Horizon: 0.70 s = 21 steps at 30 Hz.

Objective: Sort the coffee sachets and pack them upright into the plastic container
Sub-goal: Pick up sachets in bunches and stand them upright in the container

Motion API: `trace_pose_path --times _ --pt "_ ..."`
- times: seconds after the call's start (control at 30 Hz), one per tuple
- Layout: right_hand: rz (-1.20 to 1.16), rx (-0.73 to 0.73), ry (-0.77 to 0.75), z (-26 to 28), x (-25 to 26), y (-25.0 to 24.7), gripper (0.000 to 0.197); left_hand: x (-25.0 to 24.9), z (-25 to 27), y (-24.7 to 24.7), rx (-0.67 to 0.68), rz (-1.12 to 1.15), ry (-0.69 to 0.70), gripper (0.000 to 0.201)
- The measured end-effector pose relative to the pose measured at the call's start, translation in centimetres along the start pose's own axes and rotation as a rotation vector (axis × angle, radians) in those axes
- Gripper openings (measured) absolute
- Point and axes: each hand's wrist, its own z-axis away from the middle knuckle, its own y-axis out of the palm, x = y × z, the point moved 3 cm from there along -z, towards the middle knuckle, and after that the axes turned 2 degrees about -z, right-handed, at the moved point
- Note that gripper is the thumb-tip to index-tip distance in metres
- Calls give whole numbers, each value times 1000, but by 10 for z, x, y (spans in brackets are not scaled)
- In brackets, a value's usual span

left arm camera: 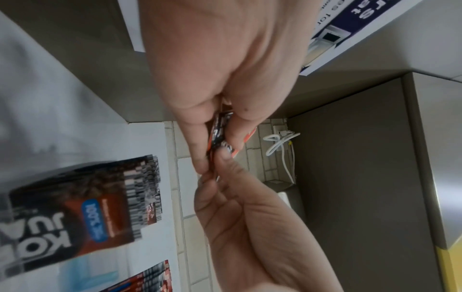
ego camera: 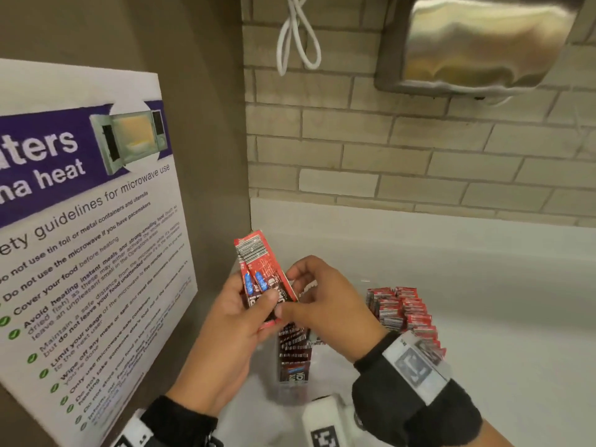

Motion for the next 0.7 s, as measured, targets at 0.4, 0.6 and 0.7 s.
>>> trace_pose_path --times 0.4,0.6,0.7 --pt "552 99 -535 3 9 -26 43 -22 -6 40 -150 138 100 34" --pt "-63 21 -260 6 -6 -50 34 -26 -5 44 -295 197 216 27" --pt "-559 83 28 0 -11 -50 17 -15 -2 57 -271 251 210 24"
